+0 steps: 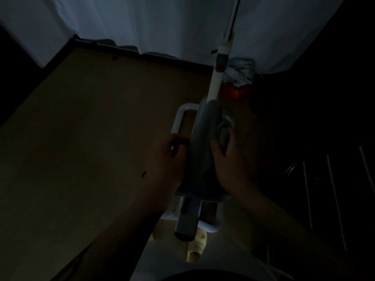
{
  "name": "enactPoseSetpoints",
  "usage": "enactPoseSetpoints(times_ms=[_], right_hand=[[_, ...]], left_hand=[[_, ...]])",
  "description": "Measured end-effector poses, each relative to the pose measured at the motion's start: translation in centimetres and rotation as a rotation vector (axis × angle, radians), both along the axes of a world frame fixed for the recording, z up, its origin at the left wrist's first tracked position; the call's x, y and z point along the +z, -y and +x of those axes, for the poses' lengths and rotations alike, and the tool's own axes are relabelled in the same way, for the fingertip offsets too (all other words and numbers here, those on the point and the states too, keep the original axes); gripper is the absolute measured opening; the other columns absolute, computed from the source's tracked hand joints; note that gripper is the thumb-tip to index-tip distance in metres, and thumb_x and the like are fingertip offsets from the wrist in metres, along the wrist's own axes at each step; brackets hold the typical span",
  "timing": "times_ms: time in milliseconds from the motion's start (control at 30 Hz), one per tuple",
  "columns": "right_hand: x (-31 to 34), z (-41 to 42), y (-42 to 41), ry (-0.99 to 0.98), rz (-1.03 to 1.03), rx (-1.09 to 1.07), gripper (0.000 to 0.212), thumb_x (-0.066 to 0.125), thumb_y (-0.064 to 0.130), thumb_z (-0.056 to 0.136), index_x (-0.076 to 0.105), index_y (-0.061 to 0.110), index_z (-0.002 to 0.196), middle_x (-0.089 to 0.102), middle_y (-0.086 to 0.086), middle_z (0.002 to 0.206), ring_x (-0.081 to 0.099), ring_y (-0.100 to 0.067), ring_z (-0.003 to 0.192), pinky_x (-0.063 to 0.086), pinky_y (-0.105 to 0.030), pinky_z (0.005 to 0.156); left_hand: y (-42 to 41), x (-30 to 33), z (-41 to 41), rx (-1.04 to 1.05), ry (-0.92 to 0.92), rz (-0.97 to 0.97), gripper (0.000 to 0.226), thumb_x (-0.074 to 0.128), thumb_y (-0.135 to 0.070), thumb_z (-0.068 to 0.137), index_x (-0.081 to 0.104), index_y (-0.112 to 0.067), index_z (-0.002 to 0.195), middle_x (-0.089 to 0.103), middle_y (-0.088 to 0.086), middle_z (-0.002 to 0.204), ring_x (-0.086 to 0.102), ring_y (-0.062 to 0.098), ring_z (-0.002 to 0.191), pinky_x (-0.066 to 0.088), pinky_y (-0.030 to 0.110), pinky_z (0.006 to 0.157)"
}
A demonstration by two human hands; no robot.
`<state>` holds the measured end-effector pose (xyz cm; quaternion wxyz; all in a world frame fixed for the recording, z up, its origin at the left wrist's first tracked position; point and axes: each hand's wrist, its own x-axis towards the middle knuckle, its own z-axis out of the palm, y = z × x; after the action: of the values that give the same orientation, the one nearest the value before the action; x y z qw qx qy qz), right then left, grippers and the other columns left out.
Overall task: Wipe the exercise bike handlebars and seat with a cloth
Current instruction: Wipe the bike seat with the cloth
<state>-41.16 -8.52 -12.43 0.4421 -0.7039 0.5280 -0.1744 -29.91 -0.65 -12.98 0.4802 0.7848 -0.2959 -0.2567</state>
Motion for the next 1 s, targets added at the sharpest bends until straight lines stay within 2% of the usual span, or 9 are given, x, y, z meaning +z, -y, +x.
enactPoseSetpoints(times_ms=[167,267,367,500,667,767,833,900,1000], right_hand=[[1.1,0.0,1.7,0.058,0.232,-0.145,0.053,0.047,0.045,0.095,0.034,0.027,0.143,0.048,-0.002,0.139,0.047,-0.024,0.124,0.032,-0.026,0.091],[1.5,-1.1,-2.8,-0.091,0.035,-0.254,0.052,0.045,0.045,0.095,0.037,0.022,0.141,0.044,-0.003,0.142,0.042,-0.021,0.127,0.022,-0.020,0.091],[0.8,-1.6,-5.5,-0.037,-0.055,-0.393,0.058,0.050,0.051,0.091,0.041,0.021,0.140,0.042,-0.004,0.145,0.039,-0.022,0.132,0.018,-0.024,0.109],[0.2,-1.6,-3.2,0.215,0.155,-0.623,0.045,0.058,0.042,0.089,0.055,0.019,0.128,0.057,-0.007,0.130,0.051,-0.027,0.120,0.037,-0.037,0.104],[0.1,0.6,-8.6,0.423,0.019,-0.850,0.011,0.054,0.037,0.093,0.055,0.046,0.099,0.061,0.012,0.103,0.059,-0.010,0.099,0.050,-0.032,0.082],[-0.4,-0.1,-6.2,0.485,0.116,-0.972,0.029,0.057,0.040,0.089,0.061,0.029,0.115,0.065,0.003,0.109,0.060,-0.018,0.105,0.050,-0.039,0.091],[-1.0,0.9,-7.4,0.545,0.066,-1.059,0.026,0.054,0.037,0.092,0.056,0.034,0.118,0.062,0.005,0.113,0.057,-0.018,0.111,0.047,-0.038,0.095],[-1.1,2.7,-9.6,0.530,-0.051,-1.094,0.016,0.050,0.035,0.095,0.049,0.047,0.105,0.056,0.013,0.105,0.056,-0.013,0.106,0.046,-0.033,0.089],[-0.4,1.6,-7.9,0.468,0.006,-1.100,0.020,0.050,0.030,0.095,0.053,0.033,0.115,0.056,0.008,0.102,0.056,-0.015,0.104,0.041,-0.028,0.082]], left_hand=[[0.0,-0.2,0.5,-0.126,-0.002,0.026,0.019,0.049,-0.024,0.093,0.063,-0.031,0.103,0.064,-0.005,0.098,0.061,0.008,0.080,0.042,0.020,0.063],[-0.2,-0.6,0.7,-0.190,0.048,-0.010,0.024,0.047,-0.027,0.093,0.060,-0.033,0.111,0.063,-0.009,0.106,0.062,0.009,0.092,0.055,0.036,0.078],[-0.1,-0.8,1.2,-0.238,0.079,-0.015,0.028,0.040,-0.037,0.088,0.056,-0.042,0.110,0.063,-0.011,0.103,0.061,0.013,0.095,0.054,0.045,0.083],[0.0,-0.8,1.3,-0.251,0.055,-0.047,0.029,0.040,-0.037,0.085,0.057,-0.037,0.109,0.062,-0.011,0.107,0.059,0.013,0.100,0.051,0.045,0.086],[0.0,-1.0,1.7,-0.239,-0.045,-0.079,0.027,0.045,-0.037,0.084,0.060,-0.040,0.107,0.061,-0.013,0.111,0.059,0.009,0.104,0.052,0.043,0.089],[0.1,-1.2,1.9,-0.268,-0.068,-0.101,0.026,0.046,-0.036,0.084,0.060,-0.039,0.106,0.061,-0.011,0.110,0.060,0.010,0.103,0.052,0.044,0.088],[-0.3,-1.2,2.0,-0.282,-0.086,-0.104,0.029,0.046,-0.034,0.085,0.061,-0.033,0.109,0.062,-0.010,0.112,0.059,0.010,0.104,0.051,0.044,0.090],[-0.9,-1.3,2.1,-0.304,-0.100,-0.133,0.034,0.044,-0.035,0.088,0.061,-0.029,0.116,0.061,-0.008,0.117,0.058,0.010,0.109,0.049,0.044,0.093],[-1.9,-1.3,2.0,-0.373,-0.107,-0.168,0.039,0.041,-0.037,0.092,0.057,-0.024,0.125,0.059,-0.006,0.122,0.056,0.010,0.113,0.048,0.041,0.096]])
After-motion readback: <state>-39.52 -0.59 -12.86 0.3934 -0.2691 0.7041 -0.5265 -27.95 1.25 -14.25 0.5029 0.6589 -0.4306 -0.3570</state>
